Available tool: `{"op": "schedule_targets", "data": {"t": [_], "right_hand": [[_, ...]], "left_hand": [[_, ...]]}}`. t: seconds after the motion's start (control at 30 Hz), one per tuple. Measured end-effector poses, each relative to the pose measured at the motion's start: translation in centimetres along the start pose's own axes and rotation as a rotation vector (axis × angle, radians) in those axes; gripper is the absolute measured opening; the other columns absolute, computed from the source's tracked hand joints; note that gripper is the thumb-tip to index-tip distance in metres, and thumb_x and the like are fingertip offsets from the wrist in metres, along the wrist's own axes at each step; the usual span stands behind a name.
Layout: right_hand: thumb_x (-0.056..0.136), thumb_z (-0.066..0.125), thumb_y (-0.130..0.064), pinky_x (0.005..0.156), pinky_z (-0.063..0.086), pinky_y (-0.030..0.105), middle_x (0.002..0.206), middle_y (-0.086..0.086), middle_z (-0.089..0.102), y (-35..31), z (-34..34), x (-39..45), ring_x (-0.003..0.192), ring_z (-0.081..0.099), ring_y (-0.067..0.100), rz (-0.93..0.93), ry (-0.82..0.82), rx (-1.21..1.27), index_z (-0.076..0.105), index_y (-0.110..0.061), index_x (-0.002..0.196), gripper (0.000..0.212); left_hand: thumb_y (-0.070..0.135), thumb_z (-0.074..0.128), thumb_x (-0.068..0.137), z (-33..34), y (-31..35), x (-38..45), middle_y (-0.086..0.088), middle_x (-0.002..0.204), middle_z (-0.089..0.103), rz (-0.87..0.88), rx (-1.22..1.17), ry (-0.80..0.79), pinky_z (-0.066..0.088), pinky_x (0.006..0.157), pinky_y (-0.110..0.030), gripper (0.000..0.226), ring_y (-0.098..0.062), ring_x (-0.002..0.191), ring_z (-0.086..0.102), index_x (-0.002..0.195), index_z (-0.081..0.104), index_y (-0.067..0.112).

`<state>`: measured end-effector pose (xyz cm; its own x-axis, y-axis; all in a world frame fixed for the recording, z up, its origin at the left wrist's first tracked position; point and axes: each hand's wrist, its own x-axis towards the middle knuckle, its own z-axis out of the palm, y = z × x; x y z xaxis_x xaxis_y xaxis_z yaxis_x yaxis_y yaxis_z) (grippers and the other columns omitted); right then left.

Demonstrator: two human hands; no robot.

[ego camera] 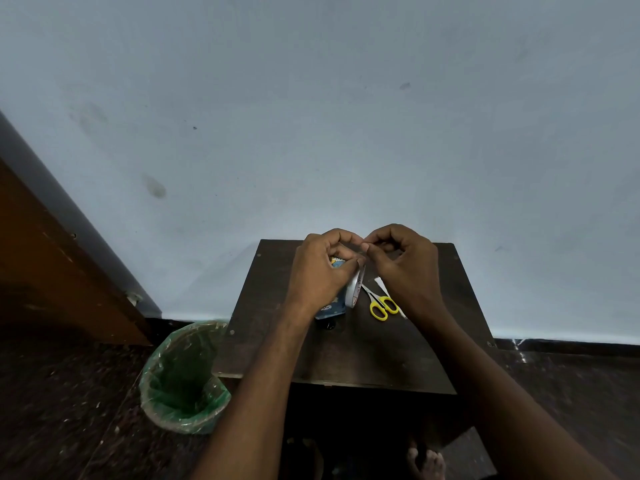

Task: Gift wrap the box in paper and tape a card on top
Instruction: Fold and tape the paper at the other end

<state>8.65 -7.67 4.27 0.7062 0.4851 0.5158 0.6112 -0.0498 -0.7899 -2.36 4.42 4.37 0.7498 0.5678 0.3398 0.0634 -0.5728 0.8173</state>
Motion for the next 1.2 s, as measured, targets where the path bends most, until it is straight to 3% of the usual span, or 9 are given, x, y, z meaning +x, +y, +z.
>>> {"op": "schedule_targets", "data": {"t": [0.17,0.3,0.43,0.5,0.53,0.6,0.73,0.97,1.2], "right_hand": [[0.084,0.08,-0.007,0.066,0.05,0.017,0.079,-0.01,0.072,-0.1,0.2,-0.1,0.072,0.066,0.011,0.002,0.007,0.016,0.074,-0.018,0.082,0.013],[0.084,0.081,-0.01,0.067,0.055,0.027,0.079,-0.011,0.073,-0.1,0.3,-0.1,0.072,0.067,0.01,0.008,0.028,0.005,0.076,-0.019,0.086,0.01],[0.088,0.078,-0.014,0.067,0.056,0.025,0.082,-0.009,0.072,-0.3,0.0,-0.1,0.073,0.071,0.008,0.046,0.026,0.047,0.07,-0.027,0.117,0.033],[0.092,0.074,-0.02,0.069,0.055,0.028,0.079,-0.01,0.072,0.3,-0.4,0.0,0.073,0.07,0.008,0.093,0.011,-0.003,0.072,-0.029,0.107,0.017],[0.091,0.073,-0.022,0.069,0.054,0.029,0.076,-0.011,0.072,0.8,-0.7,0.2,0.072,0.069,0.007,0.131,-0.03,-0.083,0.073,-0.03,0.094,0.009],[0.084,0.074,-0.019,0.067,0.051,0.026,0.072,-0.013,0.071,2.1,-1.2,0.1,0.073,0.067,0.007,0.237,-0.212,-0.331,0.071,-0.03,0.074,0.016],[0.067,0.074,-0.018,0.069,0.051,0.03,0.081,-0.008,0.07,3.1,-1.0,-1.1,0.085,0.069,0.022,0.38,-0.552,-0.616,0.07,-0.027,0.071,0.01],[0.087,0.076,-0.027,0.074,0.041,0.028,0.108,0.004,0.068,2.6,-0.3,-2.4,0.104,0.064,0.027,0.246,-0.487,-0.788,0.071,-0.019,0.108,0.024],[0.086,0.073,-0.027,0.07,0.044,0.032,0.099,0.007,0.067,2.6,0.3,-2.6,0.105,0.062,0.027,0.234,-0.445,-0.838,0.069,-0.013,0.101,0.021]], "left_hand": [[0.019,0.084,0.088,0.0,-0.2,0.1,0.015,0.079,0.079,-0.004,0.017,0.004,0.055,0.102,-0.04,0.028,-0.005,0.092,0.075,0.113,0.074,0.028],[0.016,0.084,0.087,-0.1,-0.2,0.1,0.014,0.078,0.079,0.02,0.019,-0.024,0.056,0.101,-0.04,0.023,-0.004,0.088,0.076,0.107,0.079,0.027],[0.018,0.085,0.088,-0.2,-0.4,0.1,0.014,0.081,0.08,-0.004,-0.012,-0.031,0.057,0.1,-0.046,0.023,-0.005,0.087,0.077,0.109,0.079,0.026],[0.018,0.084,0.089,-0.2,-0.4,0.0,0.015,0.084,0.081,-0.023,-0.038,-0.028,0.057,0.099,-0.048,0.023,-0.004,0.089,0.077,0.109,0.078,0.027],[0.017,0.084,0.089,-0.3,-0.4,0.0,0.015,0.086,0.081,-0.026,-0.047,-0.03,0.056,0.1,-0.048,0.024,-0.004,0.092,0.076,0.109,0.077,0.028],[0.013,0.082,0.088,-0.5,-0.4,0.1,0.015,0.088,0.081,-0.037,-0.063,-0.035,0.055,0.102,-0.046,0.027,-0.004,0.097,0.076,0.109,0.075,0.027],[0.009,0.081,0.088,-0.6,-0.3,0.2,0.016,0.089,0.082,-0.056,-0.069,-0.01,0.054,0.105,-0.04,0.028,0.0,0.1,0.074,0.11,0.075,0.026],[0.009,0.081,0.088,-0.5,-0.2,0.1,0.015,0.089,0.082,-0.059,-0.074,0.007,0.057,0.102,-0.039,0.027,-0.001,0.096,0.075,0.11,0.075,0.024],[0.01,0.08,0.088,-0.3,-0.4,0.2,0.015,0.088,0.082,-0.057,-0.065,0.012,0.056,0.103,-0.036,0.028,-0.003,0.099,0.075,0.11,0.075,0.026]]}}
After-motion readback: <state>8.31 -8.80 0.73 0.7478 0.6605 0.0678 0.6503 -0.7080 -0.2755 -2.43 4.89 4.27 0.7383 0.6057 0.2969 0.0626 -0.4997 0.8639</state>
